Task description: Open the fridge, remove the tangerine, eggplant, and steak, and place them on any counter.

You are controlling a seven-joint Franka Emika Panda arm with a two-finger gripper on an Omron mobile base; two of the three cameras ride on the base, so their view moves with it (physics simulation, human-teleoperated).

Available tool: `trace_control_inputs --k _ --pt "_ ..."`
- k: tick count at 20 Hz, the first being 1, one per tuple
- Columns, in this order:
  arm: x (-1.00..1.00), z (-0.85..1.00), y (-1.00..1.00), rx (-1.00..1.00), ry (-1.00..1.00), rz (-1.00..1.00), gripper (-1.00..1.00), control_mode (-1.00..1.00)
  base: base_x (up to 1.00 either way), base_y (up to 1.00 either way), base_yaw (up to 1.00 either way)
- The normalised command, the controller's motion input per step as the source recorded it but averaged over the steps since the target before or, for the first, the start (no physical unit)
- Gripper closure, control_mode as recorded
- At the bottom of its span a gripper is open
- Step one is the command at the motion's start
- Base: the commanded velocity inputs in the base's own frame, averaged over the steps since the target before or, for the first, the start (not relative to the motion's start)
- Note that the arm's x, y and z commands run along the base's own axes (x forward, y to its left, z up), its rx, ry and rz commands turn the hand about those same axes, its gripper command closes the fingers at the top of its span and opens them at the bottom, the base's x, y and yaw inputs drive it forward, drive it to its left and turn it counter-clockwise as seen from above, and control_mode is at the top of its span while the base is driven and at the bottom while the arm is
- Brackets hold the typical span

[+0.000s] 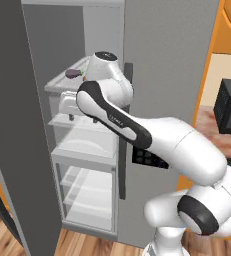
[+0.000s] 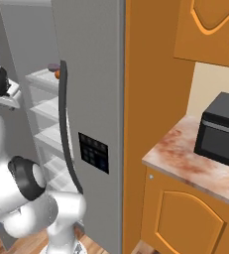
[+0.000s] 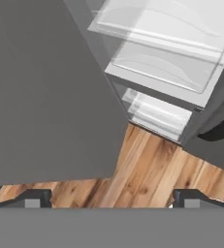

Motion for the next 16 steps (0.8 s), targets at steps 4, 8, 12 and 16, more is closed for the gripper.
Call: trace_control_inputs --k 4,8,12,16 --pt "-0.74 0.0 -1.0 0.0 -0.04 0.1 -1.0 -1.0 0.0 0.0 0.0" --pt "-0.56 0.0 -1.0 -0.02 -0.02 0.04 -1.0 -1.0 0.0 0.0 0.0" --pt "-0.09 0.0 -1.0 -0.11 -0.01 0.0 -1.0 -1.0 0.0 0.0 0.0" --pt "0.0 0.0 -0.76 -0.18 0.0 -0.06 -1.0 -1.0 0.0 0.0 0.0"
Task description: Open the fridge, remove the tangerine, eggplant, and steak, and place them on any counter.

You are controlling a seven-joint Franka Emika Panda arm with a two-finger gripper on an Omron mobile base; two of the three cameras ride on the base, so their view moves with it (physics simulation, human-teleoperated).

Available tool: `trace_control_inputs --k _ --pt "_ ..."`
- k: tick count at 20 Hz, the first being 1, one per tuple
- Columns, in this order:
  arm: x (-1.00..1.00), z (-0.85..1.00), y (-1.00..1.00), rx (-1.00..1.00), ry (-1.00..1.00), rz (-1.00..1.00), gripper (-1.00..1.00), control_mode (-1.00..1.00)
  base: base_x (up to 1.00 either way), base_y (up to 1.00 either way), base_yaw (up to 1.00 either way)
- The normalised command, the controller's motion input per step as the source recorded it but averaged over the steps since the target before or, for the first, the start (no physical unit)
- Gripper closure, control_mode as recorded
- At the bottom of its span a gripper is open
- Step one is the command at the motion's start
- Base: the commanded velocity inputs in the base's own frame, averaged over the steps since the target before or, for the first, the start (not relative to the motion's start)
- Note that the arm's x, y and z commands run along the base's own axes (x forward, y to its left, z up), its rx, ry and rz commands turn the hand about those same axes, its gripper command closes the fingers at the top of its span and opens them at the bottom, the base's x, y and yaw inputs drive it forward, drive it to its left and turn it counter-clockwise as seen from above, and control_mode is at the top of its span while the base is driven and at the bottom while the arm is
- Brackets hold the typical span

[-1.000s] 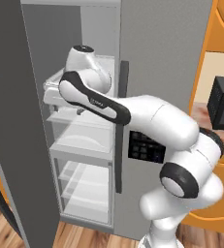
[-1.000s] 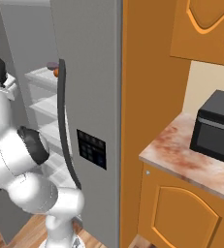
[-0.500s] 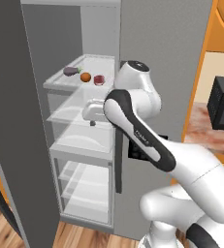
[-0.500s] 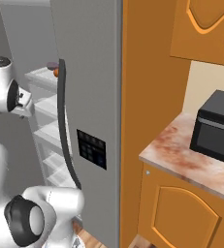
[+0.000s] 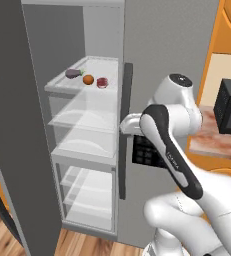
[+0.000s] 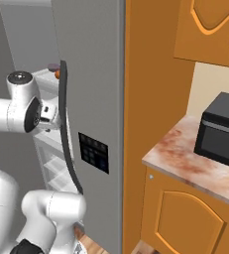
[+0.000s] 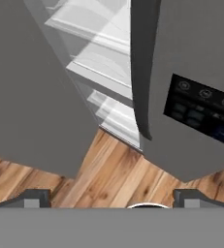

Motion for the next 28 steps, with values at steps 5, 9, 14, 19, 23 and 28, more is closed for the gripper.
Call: trace_control_inputs --k 5,9,14,19,23,28 --pt "0.08 -0.03 -0.23 -0.12 0.0 -0.25 -1.0 -1.0 0.0 0.0 0.0" --pt "0.0 0.0 0.0 0.0 0.0 0.0 -1.0 1.0 -0.02 0.85 -0.46" --pt "0.0 0.0 0.0 0.0 0.0 0.0 -1.0 1.0 0.0 1.0 -0.53" --pt "0.0 0.0 0.0 0.0 0.0 0.0 -1.0 1.0 0.15 0.95 -0.4" --pt "0.0 0.0 0.0 0.0 0.0 0.0 -1.0 1.0 0.71 0.45 -0.2" --pt "0.3 0.0 0.0 0.02 0.0 0.0 -1.0 -1.0 0.6 0.01 0.0"
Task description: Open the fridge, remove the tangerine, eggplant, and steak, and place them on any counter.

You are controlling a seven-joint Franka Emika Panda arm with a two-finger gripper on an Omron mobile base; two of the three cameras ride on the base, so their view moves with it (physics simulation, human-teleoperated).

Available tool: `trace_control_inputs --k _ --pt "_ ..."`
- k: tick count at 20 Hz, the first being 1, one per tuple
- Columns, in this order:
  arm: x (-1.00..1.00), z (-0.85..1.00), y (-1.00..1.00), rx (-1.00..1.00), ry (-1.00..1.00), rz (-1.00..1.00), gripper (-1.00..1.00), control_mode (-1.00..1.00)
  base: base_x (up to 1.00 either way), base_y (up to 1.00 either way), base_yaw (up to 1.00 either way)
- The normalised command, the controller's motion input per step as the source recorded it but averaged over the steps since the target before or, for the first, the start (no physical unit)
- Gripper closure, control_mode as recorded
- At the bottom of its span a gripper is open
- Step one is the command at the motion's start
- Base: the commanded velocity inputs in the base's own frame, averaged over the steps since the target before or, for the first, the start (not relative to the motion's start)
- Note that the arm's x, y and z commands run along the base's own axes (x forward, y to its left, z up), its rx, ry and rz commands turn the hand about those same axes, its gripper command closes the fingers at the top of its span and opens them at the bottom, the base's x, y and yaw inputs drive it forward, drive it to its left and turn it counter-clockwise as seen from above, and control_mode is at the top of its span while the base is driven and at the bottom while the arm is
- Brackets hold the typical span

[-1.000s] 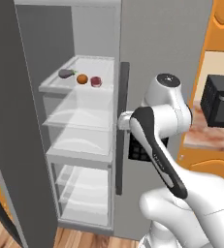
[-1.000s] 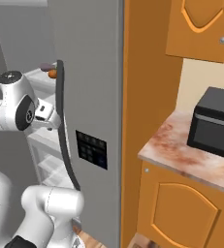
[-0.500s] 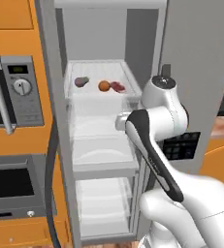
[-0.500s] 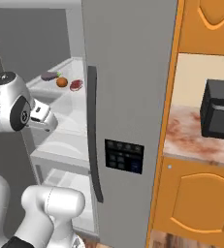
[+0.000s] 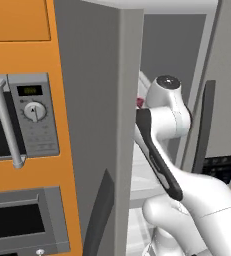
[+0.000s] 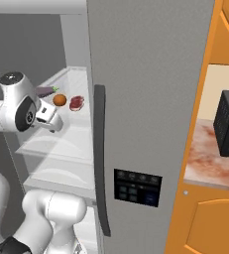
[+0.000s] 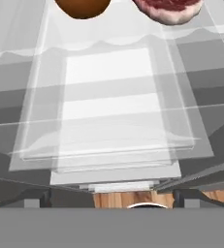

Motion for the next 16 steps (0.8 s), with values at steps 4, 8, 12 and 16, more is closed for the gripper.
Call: trace_control_inputs --k 4,8,12,16 --pt "-0.02 0.34 0.2 0.01 -0.16 0.07 -1.0 -1.0 0.0 0.0 0.0" --pt "-0.21 0.86 0.07 0.0 -0.32 0.02 -1.0 -1.0 0.0 0.0 0.0" --pt "0.49 0.46 0.0 0.0 -0.16 0.0 -1.0 -1.0 0.0 0.0 0.0" --pt "1.0 0.02 0.0 0.0 0.0 0.0 -1.0 -1.0 0.0 0.0 0.0"
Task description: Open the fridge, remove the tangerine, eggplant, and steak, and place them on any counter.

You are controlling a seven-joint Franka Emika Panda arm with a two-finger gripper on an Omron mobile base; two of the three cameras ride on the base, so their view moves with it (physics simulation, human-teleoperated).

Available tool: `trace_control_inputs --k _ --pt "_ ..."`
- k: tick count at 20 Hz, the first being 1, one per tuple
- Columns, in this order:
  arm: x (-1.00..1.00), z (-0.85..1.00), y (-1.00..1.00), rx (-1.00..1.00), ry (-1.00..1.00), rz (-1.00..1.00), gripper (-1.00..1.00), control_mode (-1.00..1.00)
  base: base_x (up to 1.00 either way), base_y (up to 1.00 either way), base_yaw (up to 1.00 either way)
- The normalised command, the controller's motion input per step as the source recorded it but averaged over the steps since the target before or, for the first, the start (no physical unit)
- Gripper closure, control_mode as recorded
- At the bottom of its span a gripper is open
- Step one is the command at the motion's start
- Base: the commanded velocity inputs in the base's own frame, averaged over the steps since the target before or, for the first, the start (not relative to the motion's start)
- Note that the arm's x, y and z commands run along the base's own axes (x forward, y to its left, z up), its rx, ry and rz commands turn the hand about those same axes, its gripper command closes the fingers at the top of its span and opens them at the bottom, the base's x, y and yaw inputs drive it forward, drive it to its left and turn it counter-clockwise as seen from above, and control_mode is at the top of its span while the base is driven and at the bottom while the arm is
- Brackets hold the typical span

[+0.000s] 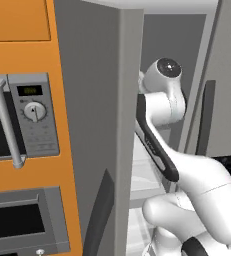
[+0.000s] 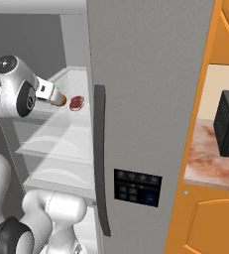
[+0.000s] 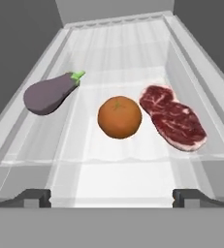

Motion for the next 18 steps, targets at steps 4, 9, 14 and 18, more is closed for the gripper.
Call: trace_control_inputs --k 4,9,14,18 --pt "0.99 -0.04 0.0 -0.04 0.05 0.0 -1.0 -1.0 0.0 0.0 0.0" --pt "0.85 -0.27 0.0 -0.09 0.13 0.0 -1.0 -1.0 0.0 0.0 0.0" --pt "0.67 -0.34 0.0 -0.08 0.11 0.0 -1.0 -1.0 0.0 0.0 0.0" --pt "-0.01 -0.34 0.0 -0.06 0.03 0.0 -1.0 -1.0 0.0 0.0 0.0"
